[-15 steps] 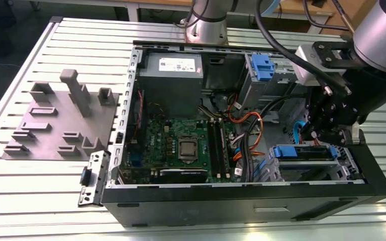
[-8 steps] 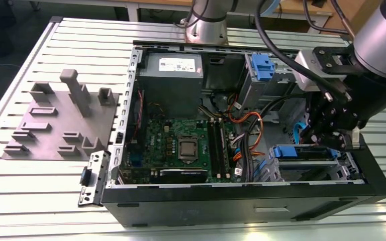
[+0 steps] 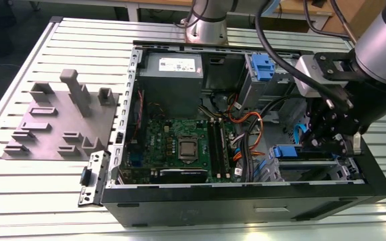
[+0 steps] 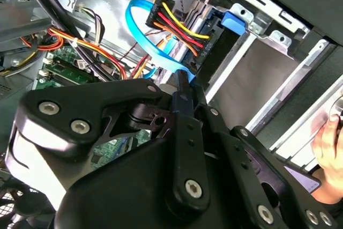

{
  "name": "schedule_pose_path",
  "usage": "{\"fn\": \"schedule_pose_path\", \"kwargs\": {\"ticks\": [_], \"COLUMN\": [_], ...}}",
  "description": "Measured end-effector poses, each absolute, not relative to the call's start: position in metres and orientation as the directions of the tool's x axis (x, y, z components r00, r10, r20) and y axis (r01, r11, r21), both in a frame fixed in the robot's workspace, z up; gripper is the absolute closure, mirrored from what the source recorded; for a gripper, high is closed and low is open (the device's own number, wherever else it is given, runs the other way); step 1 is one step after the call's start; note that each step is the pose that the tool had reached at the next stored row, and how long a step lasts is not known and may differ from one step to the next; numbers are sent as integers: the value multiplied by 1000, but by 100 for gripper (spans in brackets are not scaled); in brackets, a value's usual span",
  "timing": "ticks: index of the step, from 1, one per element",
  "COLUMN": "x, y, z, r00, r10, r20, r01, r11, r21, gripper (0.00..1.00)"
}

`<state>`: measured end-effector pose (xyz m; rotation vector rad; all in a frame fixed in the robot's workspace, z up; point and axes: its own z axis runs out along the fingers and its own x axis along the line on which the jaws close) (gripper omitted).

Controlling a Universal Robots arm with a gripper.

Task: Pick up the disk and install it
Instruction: 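Insert the second disk wire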

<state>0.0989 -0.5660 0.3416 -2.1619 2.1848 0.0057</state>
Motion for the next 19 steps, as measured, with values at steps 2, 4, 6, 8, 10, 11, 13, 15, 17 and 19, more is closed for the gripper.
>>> {"fn": "schedule_pose_path", "kwargs": {"ticks": [2,4,6,8,10,11,13,15,17,19], "x": [99,99,99,99,99,99,99,99,99,99], "y": [-567,-568,-568,-568,-568,-568,-568,-568,-568,-568], "z": [341,341,340,339,339,338,338,338,337,337], "r00": [-9,-9,-9,-9,-9,-9,-11,-11,-12,-12], "r10": [-999,-999,-999,-999,-999,-999,-999,-999,-999,-999], "r20": [-51,-51,-51,-51,-51,-51,-51,-51,-51,-51], "r01": [-999,-999,-999,-999,-999,-999,-999,-999,-999,-999], "r11": [12,12,12,12,12,12,13,14,14,14], "r21": [-45,-45,-45,-45,-45,-45,-45,-45,-45,-45], "gripper": [84,84,84,84,84,84,84,84,84,84]}}
